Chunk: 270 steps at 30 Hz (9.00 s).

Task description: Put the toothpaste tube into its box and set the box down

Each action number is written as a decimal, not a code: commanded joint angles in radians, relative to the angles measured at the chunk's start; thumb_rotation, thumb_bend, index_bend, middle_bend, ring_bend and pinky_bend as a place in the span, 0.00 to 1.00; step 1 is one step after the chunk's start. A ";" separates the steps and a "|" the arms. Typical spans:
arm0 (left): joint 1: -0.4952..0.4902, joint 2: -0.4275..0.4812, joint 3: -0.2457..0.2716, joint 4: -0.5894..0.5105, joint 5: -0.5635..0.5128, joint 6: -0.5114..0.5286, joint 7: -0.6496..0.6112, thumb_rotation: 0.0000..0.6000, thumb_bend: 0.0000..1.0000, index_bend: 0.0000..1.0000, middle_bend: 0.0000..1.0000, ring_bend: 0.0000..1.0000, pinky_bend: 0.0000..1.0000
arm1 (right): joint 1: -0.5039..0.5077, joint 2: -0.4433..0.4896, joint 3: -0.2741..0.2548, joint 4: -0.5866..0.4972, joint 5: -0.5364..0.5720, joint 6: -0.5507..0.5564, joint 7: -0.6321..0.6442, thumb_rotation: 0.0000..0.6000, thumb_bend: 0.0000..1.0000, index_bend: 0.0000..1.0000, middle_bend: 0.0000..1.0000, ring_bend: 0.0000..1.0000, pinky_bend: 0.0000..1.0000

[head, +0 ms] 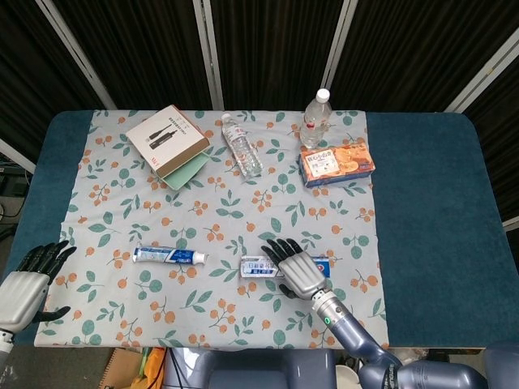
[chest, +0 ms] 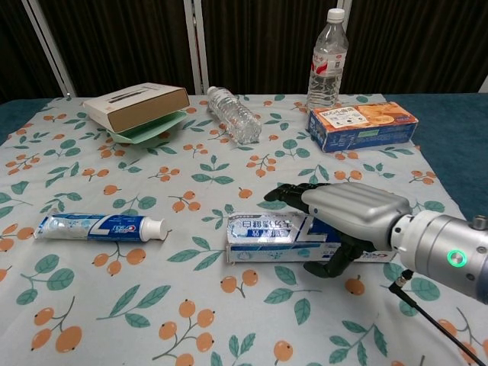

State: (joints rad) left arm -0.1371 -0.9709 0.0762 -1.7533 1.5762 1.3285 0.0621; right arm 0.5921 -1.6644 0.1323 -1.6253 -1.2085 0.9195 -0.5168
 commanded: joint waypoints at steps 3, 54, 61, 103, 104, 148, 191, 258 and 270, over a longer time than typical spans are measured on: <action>-0.003 0.001 0.000 -0.005 -0.005 -0.007 0.004 1.00 0.02 0.00 0.00 0.00 0.04 | 0.010 -0.004 -0.004 0.007 0.000 0.006 -0.002 1.00 0.35 0.00 0.01 0.00 0.07; -0.373 -0.078 -0.166 -0.022 -0.336 -0.458 0.293 1.00 0.17 0.30 0.31 0.27 0.39 | 0.040 0.089 0.006 -0.101 0.038 0.129 -0.020 1.00 0.42 0.50 0.57 0.57 0.53; -0.437 -0.133 -0.162 0.029 -0.394 -0.528 0.336 1.00 0.17 0.33 0.34 0.30 0.41 | 0.041 0.109 0.005 -0.104 0.038 0.135 -0.017 1.00 0.42 0.50 0.57 0.57 0.53; -0.581 -0.416 -0.071 0.152 -0.603 -0.449 0.610 1.00 0.47 0.64 0.68 0.60 0.65 | 0.000 0.254 -0.017 -0.150 -0.046 0.178 0.120 1.00 0.42 0.50 0.57 0.57 0.53; -0.578 -0.411 -0.070 0.148 -0.590 -0.440 0.605 1.00 0.47 0.64 0.68 0.60 0.65 | -0.001 0.257 -0.018 -0.153 -0.046 0.179 0.119 1.00 0.42 0.50 0.57 0.57 0.53; -0.732 -0.052 -0.085 0.357 0.317 -0.119 -0.059 1.00 0.47 0.66 0.69 0.61 0.66 | 0.000 0.216 0.052 -0.447 0.111 0.284 0.016 1.00 0.42 0.50 0.57 0.57 0.53; -0.803 -0.242 -0.218 0.250 0.229 -0.209 0.230 1.00 0.46 0.65 0.67 0.59 0.65 | 0.000 0.261 0.090 -0.517 0.138 0.308 0.128 1.00 0.42 0.50 0.57 0.57 0.53; -1.048 -0.286 -0.340 0.356 0.309 -0.156 0.367 1.00 0.06 0.27 0.33 0.29 0.46 | -0.129 0.258 0.177 -0.495 -0.014 0.280 0.894 1.00 0.42 0.50 0.57 0.57 0.53; -1.068 -0.275 -0.363 0.313 0.302 -0.148 0.369 1.00 0.06 0.26 0.32 0.28 0.46 | -0.169 0.253 0.193 -0.484 -0.035 0.330 0.998 1.00 0.42 0.50 0.57 0.57 0.53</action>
State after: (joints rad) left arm -1.2023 -1.2465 -0.2835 -1.4362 1.8812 1.1795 0.4313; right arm 0.4278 -1.4072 0.3201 -2.1121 -1.2408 1.2423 0.4747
